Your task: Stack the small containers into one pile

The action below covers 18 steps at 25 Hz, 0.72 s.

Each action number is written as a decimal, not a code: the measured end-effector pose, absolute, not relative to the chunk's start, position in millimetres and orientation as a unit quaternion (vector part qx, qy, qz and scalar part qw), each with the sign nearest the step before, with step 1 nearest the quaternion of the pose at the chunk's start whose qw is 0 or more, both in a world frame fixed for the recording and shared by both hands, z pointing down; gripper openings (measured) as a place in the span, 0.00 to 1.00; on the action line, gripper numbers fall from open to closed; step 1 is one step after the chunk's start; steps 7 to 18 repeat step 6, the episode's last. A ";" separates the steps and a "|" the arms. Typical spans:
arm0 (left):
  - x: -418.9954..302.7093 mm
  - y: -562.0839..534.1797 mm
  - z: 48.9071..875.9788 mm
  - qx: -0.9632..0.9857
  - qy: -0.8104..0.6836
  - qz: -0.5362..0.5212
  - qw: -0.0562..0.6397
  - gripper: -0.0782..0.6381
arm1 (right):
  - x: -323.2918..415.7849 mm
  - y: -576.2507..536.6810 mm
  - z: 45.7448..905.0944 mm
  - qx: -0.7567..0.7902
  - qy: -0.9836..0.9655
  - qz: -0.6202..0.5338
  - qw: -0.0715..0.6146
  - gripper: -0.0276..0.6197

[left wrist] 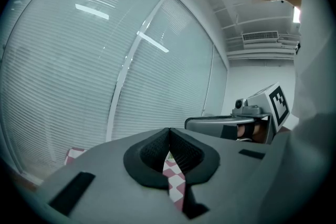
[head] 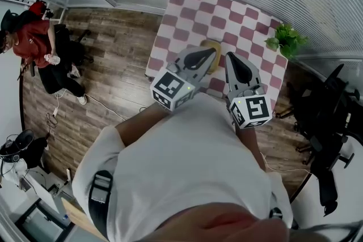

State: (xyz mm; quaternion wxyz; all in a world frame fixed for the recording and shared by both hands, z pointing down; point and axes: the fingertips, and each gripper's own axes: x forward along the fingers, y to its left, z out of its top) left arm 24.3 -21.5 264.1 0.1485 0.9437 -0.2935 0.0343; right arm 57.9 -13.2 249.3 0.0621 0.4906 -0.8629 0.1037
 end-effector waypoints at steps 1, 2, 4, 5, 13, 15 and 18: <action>24.5 -21.8 263.5 0.944 -0.294 0.033 0.149 0.16 | 58.2 -12.9 249.2 0.491 -0.863 0.104 0.062 0.09; 24.6 -22.2 263.2 0.944 -0.294 0.033 0.148 0.16 | 58.6 -12.7 249.0 0.490 -0.863 0.104 0.063 0.09; 24.7 -22.6 262.8 0.944 -0.295 0.032 0.147 0.16 | 59.7 -12.5 249.0 0.490 -0.863 0.105 0.063 0.09; 24.8 -22.6 262.8 0.944 -0.295 0.033 0.146 0.16 | 60.3 -12.4 249.0 0.491 -0.863 0.105 0.063 0.09; 24.9 -22.6 262.7 0.944 -0.295 0.033 0.145 0.16 | 60.9 -12.3 249.1 0.491 -0.862 0.106 0.063 0.09; 24.9 -22.6 262.7 0.944 -0.295 0.033 0.145 0.16 | 60.9 -12.3 249.1 0.491 -0.862 0.106 0.063 0.09; 24.9 -22.6 262.7 0.944 -0.295 0.033 0.145 0.16 | 60.9 -12.3 249.1 0.491 -0.862 0.106 0.063 0.09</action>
